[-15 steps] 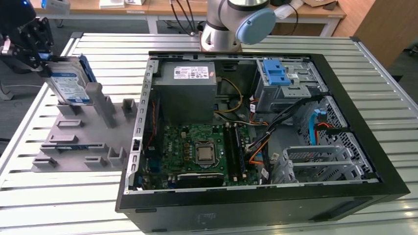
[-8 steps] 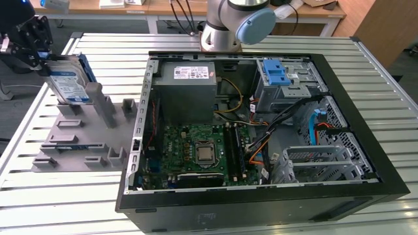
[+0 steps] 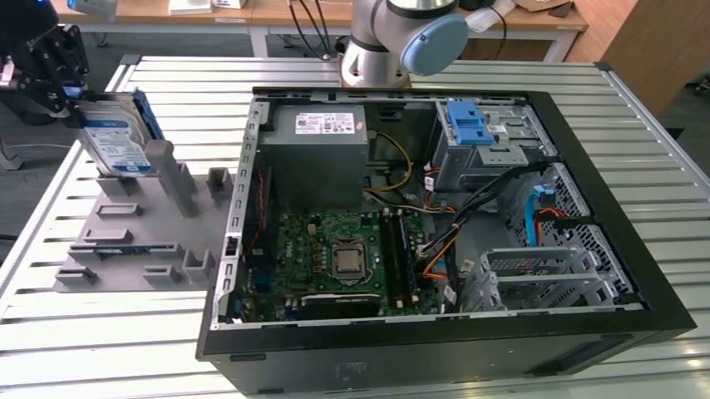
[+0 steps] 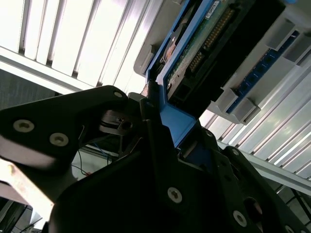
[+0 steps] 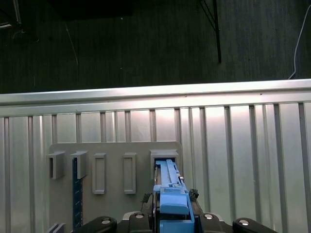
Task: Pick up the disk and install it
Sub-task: 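Pick up the disk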
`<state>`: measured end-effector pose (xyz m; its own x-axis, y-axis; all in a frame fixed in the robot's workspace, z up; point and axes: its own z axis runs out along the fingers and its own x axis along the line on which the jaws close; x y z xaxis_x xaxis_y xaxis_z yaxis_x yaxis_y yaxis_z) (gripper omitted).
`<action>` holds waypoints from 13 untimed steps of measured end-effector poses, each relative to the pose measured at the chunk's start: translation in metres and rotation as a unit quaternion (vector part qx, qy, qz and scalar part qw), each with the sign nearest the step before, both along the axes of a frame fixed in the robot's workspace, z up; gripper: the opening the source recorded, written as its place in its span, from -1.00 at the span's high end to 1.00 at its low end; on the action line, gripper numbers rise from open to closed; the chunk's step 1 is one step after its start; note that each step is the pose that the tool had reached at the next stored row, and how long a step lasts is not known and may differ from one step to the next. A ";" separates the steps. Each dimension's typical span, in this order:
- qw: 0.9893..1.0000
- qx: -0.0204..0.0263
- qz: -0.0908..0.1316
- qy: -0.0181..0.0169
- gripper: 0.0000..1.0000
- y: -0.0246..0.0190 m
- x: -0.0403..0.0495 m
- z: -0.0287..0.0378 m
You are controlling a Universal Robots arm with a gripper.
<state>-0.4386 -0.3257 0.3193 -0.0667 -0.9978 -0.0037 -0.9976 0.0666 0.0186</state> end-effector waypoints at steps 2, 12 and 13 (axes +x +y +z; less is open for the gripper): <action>1.000 0.000 0.000 0.000 0.26 0.0000 0.0000 0.0007; 1.000 0.000 0.000 0.000 0.26 0.0000 0.0000 0.0044; 1.000 0.000 0.000 0.000 0.26 0.0000 0.0000 0.0047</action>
<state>-0.4386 -0.3257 0.3240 -0.0667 -0.9978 -0.0037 -0.9976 0.0666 0.0184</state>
